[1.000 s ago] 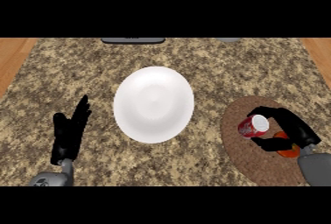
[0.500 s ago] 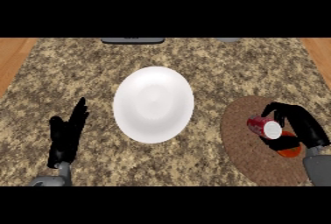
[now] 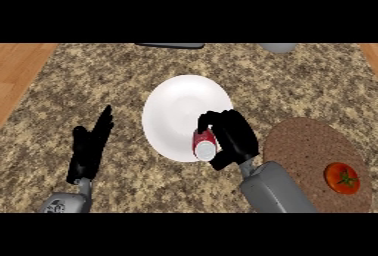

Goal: Pick the can from the placemat and place it in the plate

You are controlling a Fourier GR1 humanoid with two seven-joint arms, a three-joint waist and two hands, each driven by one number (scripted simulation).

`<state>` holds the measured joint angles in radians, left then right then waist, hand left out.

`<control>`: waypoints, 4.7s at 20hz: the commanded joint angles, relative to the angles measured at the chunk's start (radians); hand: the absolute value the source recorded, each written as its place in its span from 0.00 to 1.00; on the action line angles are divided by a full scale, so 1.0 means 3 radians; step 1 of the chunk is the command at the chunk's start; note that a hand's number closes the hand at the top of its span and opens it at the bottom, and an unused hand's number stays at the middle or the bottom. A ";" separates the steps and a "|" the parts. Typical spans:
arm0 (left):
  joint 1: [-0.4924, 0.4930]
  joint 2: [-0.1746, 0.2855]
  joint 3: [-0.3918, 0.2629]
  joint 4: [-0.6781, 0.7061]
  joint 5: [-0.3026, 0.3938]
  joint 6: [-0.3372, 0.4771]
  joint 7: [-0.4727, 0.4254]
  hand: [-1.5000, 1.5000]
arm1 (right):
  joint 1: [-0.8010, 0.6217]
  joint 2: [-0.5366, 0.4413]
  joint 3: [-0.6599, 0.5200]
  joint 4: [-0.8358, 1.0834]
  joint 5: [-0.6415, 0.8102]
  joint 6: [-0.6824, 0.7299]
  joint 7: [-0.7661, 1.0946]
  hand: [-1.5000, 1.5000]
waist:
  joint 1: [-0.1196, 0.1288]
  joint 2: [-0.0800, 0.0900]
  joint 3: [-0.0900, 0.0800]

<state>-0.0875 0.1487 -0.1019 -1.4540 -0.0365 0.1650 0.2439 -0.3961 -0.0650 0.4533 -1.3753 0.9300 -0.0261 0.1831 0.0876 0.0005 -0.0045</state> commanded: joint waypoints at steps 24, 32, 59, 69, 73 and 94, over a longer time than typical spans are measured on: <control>-0.0025 0.0043 0.0174 -0.0026 -0.0032 0.0013 0.0024 0.50 | -0.2206 0.0216 0.1259 0.1419 -0.0773 -0.1668 0.2525 1.00 | -0.0181 0.0018 0.0013; 0.0141 -0.0069 0.0066 -0.0119 -0.0074 0.0032 -0.0037 0.50 | -0.2145 0.0217 0.1011 0.2225 -0.1482 -0.1438 0.1670 1.00 | -0.0120 0.0045 0.0014; 0.0186 0.0017 0.0308 0.0061 0.0071 -0.0154 -0.0193 0.50 | -0.1365 0.0217 -0.0242 0.2054 -0.3376 -0.1090 -0.1161 0.00 | -0.0238 0.0013 0.0016; -0.0143 -0.0082 0.0309 0.0166 -0.0087 -0.0049 0.0045 0.50 | -0.1254 0.0216 -0.0078 0.2149 -0.3537 -0.0934 -0.1650 0.00 | -0.0249 0.0007 0.0015; 0.0051 -0.0106 0.0317 -0.0036 -0.0067 -0.0075 0.0016 0.50 | -0.1344 0.0216 -0.0253 0.2403 -0.3504 -0.0911 -0.1819 0.00 | -0.0248 0.0005 0.0015; 0.0405 -0.0190 0.0232 -0.0281 -0.0261 -0.0056 -0.0077 0.50 | -0.1363 0.0212 -0.0277 0.3136 -0.3314 -0.1239 -0.1999 0.00 | -0.0254 0.0003 0.0016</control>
<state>-0.0283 0.0928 -0.0241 -1.4900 -0.1071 0.1499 0.2334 -0.8278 -0.0053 0.3976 -0.4586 -0.1022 -0.4029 -0.3921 0.0139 0.0026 0.0002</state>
